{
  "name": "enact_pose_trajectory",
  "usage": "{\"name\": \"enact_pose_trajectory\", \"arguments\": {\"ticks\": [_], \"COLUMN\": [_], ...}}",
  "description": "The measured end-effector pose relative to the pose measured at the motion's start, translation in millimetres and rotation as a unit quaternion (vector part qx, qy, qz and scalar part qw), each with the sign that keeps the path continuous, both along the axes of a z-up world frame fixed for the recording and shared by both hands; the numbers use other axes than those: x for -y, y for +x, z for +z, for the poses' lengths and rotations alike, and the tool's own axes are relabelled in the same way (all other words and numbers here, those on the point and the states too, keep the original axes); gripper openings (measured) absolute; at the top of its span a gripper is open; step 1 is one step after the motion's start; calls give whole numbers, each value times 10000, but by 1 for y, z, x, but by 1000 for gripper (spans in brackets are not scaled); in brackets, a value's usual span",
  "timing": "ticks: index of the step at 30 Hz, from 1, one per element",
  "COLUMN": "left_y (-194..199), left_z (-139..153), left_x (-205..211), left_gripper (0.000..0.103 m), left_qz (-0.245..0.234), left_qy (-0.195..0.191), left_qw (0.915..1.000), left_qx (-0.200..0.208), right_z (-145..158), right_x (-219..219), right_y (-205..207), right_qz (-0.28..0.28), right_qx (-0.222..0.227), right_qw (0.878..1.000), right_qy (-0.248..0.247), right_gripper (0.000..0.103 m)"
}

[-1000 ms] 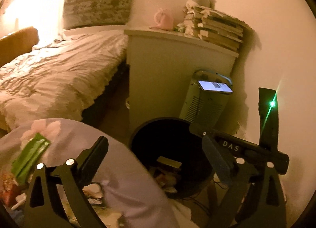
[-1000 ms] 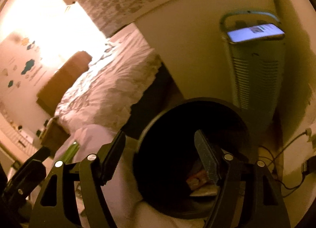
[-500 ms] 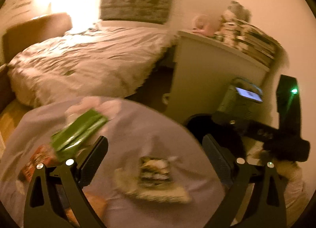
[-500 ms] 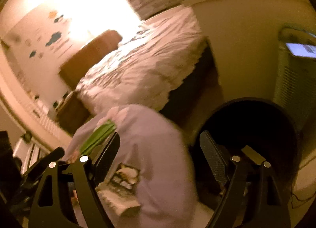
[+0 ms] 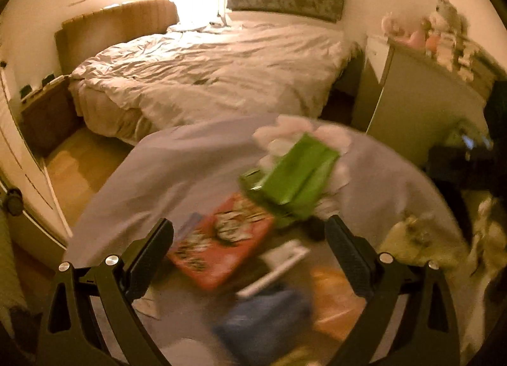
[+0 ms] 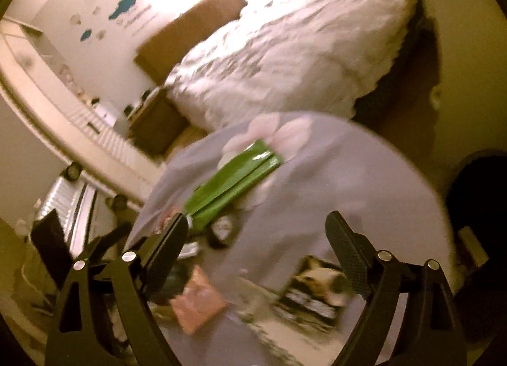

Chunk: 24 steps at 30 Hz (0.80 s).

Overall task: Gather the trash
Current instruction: 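Move both tools back over the table toward the remaining trash, then grasp the red Wangzai milk box with the left tool while the right tool grasps the green packet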

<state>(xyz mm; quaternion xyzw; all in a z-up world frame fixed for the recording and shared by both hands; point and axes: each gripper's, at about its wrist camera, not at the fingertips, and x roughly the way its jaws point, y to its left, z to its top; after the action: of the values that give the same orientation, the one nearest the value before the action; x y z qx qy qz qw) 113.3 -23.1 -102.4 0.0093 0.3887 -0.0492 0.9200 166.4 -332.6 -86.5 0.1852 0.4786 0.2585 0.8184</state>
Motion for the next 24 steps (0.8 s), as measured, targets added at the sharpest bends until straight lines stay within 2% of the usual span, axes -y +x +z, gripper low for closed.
{"name": "enact_pose_trajectory", "arguments": {"ticks": [3,6,11,15,18,21,23,24], "left_y": [6,13,24,33,36,37,37,36], "left_z": [-10,-20,-32,-41,-43,-43,-43,-43], "left_x": [-11,-17,-19,-21,-19,-18,-18,-18], "left_gripper": [95,95,94,73,67,61,59,58], "left_qz": [-228,-476,-729,-854,-900,-903,-866,-842], "left_qy": [220,259,111,-49,-143,-230,-291,-315], "left_qw": [9994,9981,9962,9943,9936,9937,9941,9943], "left_qx": [-142,-304,-467,-634,-669,-628,-590,-565], "right_z": [-14,-33,-66,-72,-74,-78,-82,-82], "right_x": [-25,-46,-72,-77,-82,-88,-92,-94], "right_y": [19,38,63,74,80,88,90,90], "right_qz": [138,143,42,-149,-236,-269,-273,-277], "right_qx": [-412,-883,-1645,-1712,-1738,-1753,-1739,-1701], "right_qw": [9990,9956,9846,9819,9804,9804,9810,9818], "right_qy": [142,287,587,791,894,860,813,794], "right_gripper": [87,86,73,69,66,48,31,29]}}
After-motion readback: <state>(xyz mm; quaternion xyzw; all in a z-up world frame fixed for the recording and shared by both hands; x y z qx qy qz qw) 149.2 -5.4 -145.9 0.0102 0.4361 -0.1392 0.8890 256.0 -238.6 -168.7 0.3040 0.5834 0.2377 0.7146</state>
